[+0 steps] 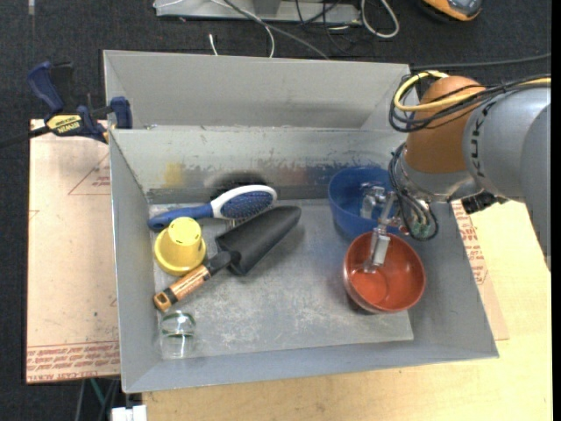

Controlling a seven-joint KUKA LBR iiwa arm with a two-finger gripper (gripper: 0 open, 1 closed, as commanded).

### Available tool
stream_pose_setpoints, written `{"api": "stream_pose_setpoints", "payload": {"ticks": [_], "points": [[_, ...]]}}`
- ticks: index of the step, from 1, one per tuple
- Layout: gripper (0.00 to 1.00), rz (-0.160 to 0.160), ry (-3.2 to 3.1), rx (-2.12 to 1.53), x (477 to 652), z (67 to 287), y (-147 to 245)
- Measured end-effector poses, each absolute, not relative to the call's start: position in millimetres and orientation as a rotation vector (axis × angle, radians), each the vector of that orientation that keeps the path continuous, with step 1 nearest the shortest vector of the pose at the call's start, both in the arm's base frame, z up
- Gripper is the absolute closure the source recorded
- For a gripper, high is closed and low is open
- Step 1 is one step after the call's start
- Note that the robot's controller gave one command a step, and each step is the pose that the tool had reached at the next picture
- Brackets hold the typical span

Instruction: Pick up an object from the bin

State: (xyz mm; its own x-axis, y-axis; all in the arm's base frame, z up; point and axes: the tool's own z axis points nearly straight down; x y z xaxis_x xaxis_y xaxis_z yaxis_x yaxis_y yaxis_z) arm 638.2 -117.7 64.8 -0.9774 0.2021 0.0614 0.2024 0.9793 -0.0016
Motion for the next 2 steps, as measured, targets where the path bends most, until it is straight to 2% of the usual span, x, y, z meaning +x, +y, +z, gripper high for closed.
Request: {"api": "stream_pose_setpoints", "payload": {"ticks": [1,2], "points": [[0.0,-0.008,-3.131,-0.185,617.5,70.9,-121.8],[1.0,-0.011,-3.03,-0.292,630.6,65.4,-117.0]]}}
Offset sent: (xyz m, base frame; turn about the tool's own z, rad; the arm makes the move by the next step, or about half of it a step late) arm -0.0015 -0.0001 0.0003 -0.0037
